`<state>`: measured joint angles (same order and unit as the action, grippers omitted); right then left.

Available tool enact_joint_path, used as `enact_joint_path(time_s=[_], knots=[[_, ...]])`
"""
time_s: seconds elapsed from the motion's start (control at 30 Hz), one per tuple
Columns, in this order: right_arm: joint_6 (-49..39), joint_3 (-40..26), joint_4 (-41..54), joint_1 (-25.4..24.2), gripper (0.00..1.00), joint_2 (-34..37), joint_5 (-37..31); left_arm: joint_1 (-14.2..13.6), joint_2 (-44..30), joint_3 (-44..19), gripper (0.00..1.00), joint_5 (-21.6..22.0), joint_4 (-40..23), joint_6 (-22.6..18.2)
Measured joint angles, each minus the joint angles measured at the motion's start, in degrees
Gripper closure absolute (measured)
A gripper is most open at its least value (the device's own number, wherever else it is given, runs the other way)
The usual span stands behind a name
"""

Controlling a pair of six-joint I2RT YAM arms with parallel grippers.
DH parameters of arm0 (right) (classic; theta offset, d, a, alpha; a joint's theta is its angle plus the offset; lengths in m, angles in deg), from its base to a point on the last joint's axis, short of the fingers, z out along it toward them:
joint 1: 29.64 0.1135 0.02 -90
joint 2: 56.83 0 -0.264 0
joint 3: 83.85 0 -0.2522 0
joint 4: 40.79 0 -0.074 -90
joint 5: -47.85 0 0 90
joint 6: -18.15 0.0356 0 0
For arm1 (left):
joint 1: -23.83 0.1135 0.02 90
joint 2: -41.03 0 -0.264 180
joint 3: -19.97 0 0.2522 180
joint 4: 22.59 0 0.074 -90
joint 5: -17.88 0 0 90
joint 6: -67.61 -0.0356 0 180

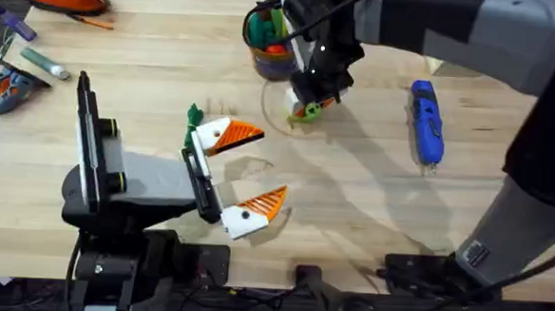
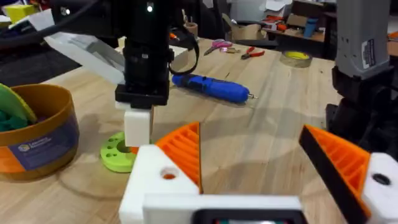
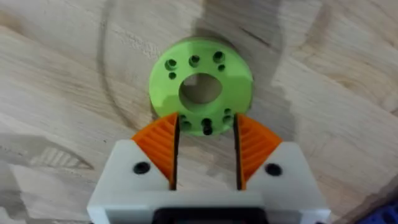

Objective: Pick up the gripper from the table and insert it into the empty holder that is missing its gripper. Then pick up a screw, insert it into the mounting hole, and use the screwdriver to tighten it. Finally, clean up the table by picking up the vegetable and placing it into the bucket.

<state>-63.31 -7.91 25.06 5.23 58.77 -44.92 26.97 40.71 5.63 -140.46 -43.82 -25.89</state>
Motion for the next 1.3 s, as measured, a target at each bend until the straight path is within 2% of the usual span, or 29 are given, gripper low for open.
enact_joint_path(time_s=[0.2,0.37,1.3], knots=[[-0.01,-0.02,0.12,0.01,0.650,0.08,-0.20,0.00,0.02,0.00,0.015,0.00,0.00,-0.01],[-0.02,-0.02,0.19,0.01,0.764,0.08,-0.42,0.00,0.02,0.00,0.015,0.00,0.00,-0.02],[-1.59,-0.04,0.99,0.29,0.909,0.08,0.28,0.00,0.00,0.00,0.014,0.00,0.00,-0.02]])
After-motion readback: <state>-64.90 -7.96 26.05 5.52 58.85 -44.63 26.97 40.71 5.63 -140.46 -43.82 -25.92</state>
